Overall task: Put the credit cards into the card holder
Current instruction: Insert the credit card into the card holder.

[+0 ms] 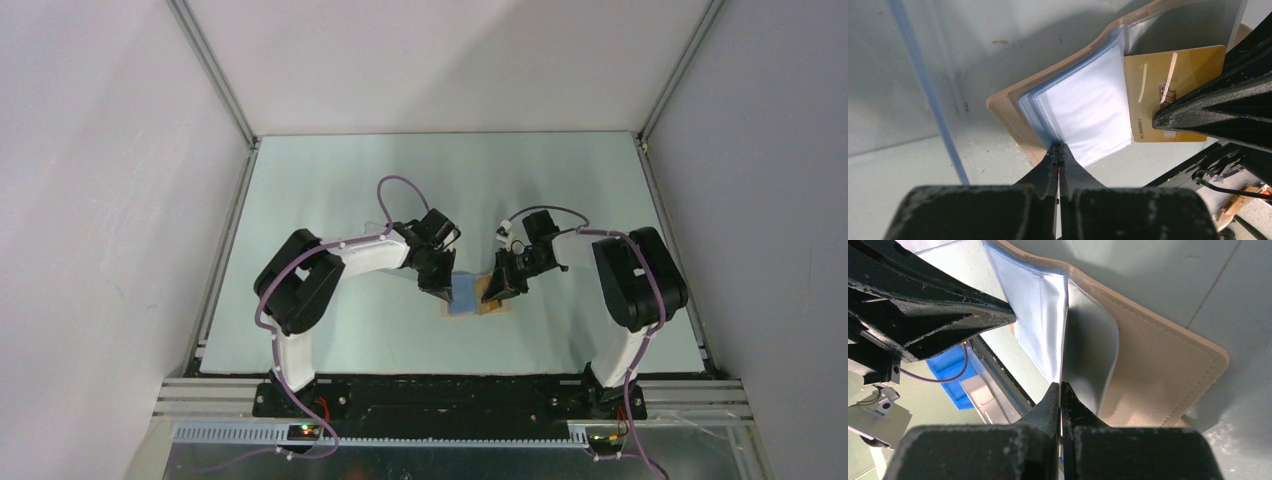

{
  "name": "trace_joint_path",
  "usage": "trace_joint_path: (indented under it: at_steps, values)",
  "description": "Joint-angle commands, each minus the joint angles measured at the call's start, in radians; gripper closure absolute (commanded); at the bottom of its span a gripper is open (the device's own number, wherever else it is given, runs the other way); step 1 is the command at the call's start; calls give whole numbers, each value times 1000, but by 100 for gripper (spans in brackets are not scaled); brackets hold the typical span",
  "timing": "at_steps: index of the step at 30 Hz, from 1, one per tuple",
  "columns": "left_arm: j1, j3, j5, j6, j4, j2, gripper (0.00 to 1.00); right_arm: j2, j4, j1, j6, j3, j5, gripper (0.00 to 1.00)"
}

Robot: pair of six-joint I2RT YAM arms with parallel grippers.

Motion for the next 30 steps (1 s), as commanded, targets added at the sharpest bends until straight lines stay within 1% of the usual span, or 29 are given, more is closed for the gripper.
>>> trace_joint_path:
  at_steps: [1,4,10,14,17,24,30]
  values:
    - [3,-1,-25,50,-37,35,100,-35,-52,44,-14,2,-37,100]
    - [3,-4,-26,53,-44,31,100,-77,-82,42,-1,2,28,100]
    - [3,-6,-35,64,-58,18,100,-170,-124,22,23,2,106,100]
    - [2,-8,-24,65,-58,-2,100,-199,-110,25,28,2,104,100]
    - [3,-5,-21,78,-59,-15,100,-181,-107,28,20,2,93,100]
    - [3,-23,-16,83,-63,-18,100,-63,-116,31,-9,9,64,100]
    - [3,-32,-16,86,-62,-12,100,-28,-77,36,-16,9,-14,100]
